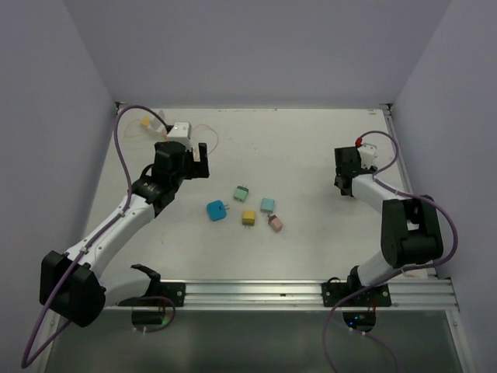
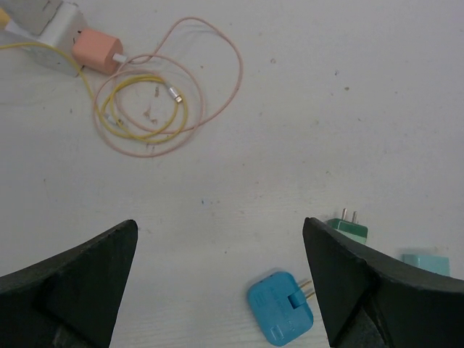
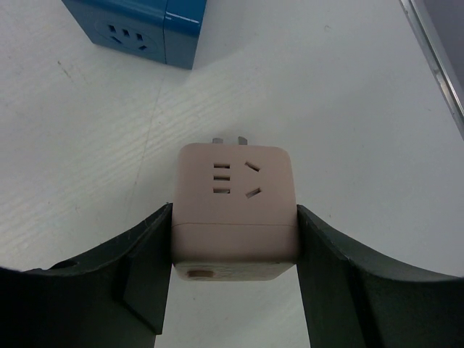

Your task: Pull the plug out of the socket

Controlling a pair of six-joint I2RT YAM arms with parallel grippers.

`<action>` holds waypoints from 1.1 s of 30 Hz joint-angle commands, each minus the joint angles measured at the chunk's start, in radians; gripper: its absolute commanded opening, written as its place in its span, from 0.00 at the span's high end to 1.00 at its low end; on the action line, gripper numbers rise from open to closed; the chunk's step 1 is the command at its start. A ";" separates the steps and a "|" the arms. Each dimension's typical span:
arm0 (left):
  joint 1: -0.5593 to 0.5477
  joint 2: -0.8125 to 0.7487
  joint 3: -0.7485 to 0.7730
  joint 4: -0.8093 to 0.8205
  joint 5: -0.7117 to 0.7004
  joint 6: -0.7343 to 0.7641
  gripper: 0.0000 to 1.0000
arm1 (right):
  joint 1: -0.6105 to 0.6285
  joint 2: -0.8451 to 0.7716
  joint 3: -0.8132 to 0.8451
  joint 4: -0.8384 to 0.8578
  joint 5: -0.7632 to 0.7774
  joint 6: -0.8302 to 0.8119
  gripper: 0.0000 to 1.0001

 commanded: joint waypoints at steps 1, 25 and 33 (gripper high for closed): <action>0.013 0.019 -0.016 0.035 -0.066 0.031 0.00 | 0.002 0.068 0.041 0.056 0.038 -0.006 1.00; 0.040 0.060 -0.003 0.042 -0.068 0.028 0.01 | -0.013 0.137 0.161 0.004 -0.029 -0.022 0.01; 0.043 0.068 0.000 0.041 -0.069 0.024 0.01 | -0.011 -0.096 0.256 -0.186 -0.159 -0.006 0.01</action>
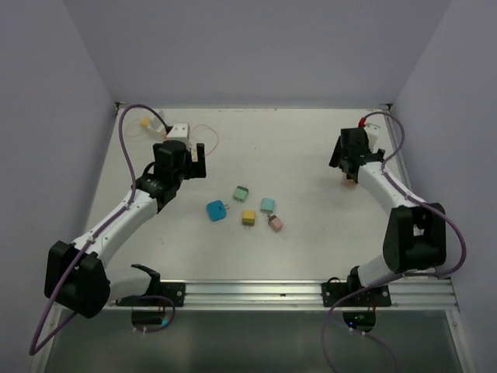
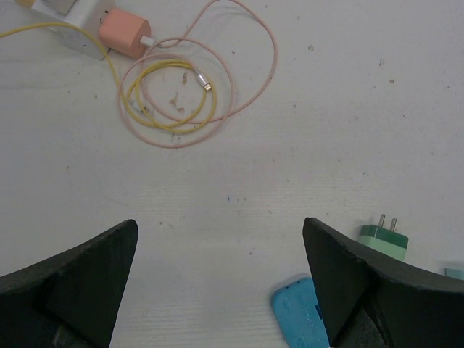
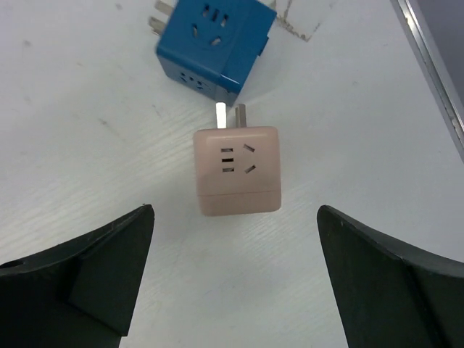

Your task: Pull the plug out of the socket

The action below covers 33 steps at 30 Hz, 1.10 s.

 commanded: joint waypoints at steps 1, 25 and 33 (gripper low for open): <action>0.012 0.011 0.011 0.037 -0.018 0.005 0.00 | -0.002 -0.158 0.099 -0.134 -0.097 0.028 0.01; 0.236 0.284 0.221 0.027 0.010 -0.131 0.02 | 0.047 -0.597 -0.242 0.044 -0.848 0.082 0.01; 0.372 0.493 0.431 0.175 0.051 -0.024 0.02 | 0.133 -0.614 -0.258 0.041 -0.836 0.048 0.01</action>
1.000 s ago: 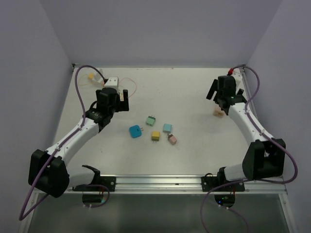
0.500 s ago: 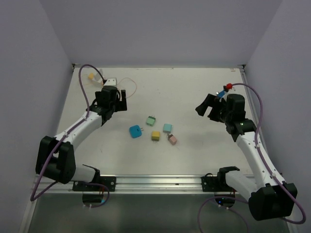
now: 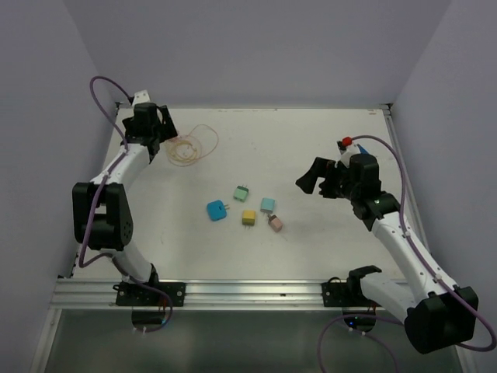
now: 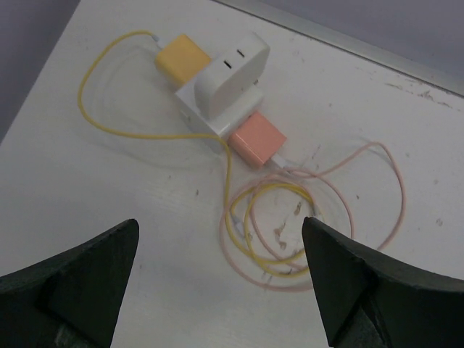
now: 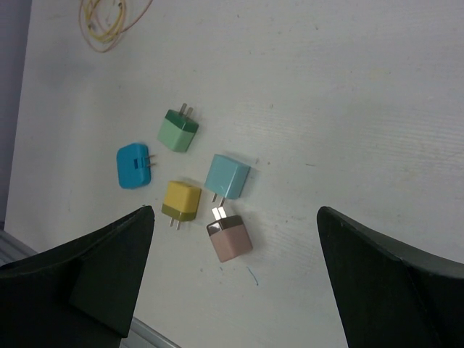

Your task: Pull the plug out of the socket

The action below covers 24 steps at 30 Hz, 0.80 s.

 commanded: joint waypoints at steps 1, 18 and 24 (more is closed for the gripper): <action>0.040 0.095 0.099 0.188 0.055 0.100 0.02 | 0.025 -0.021 -0.016 0.039 -0.021 -0.029 0.01; 0.138 0.465 0.411 0.219 0.266 0.424 0.04 | 0.051 0.100 -0.013 0.075 -0.095 -0.007 0.01; 0.148 0.550 0.467 0.196 0.355 0.432 0.06 | 0.051 0.140 -0.009 0.084 -0.118 0.008 0.01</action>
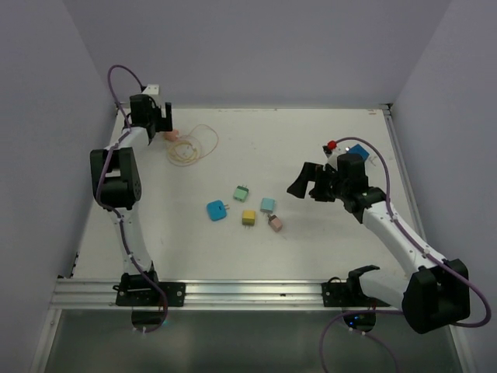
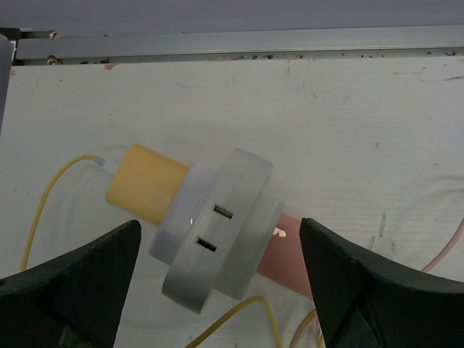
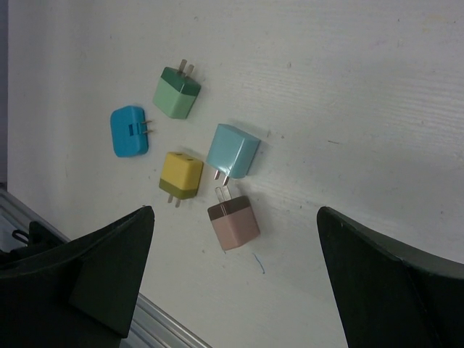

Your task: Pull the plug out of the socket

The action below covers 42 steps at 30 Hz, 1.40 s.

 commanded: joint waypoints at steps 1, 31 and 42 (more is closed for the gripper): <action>0.008 0.044 0.064 0.034 0.079 0.031 0.07 | 0.006 0.012 0.015 0.043 -0.043 0.017 0.01; -0.175 -0.304 -0.431 -0.013 0.014 -0.144 0.39 | 0.006 -0.067 -0.055 0.067 -0.072 0.013 0.01; -0.386 -0.458 -0.628 -0.142 -0.135 -0.354 0.35 | 0.009 -0.061 -0.071 0.078 -0.072 -0.029 0.01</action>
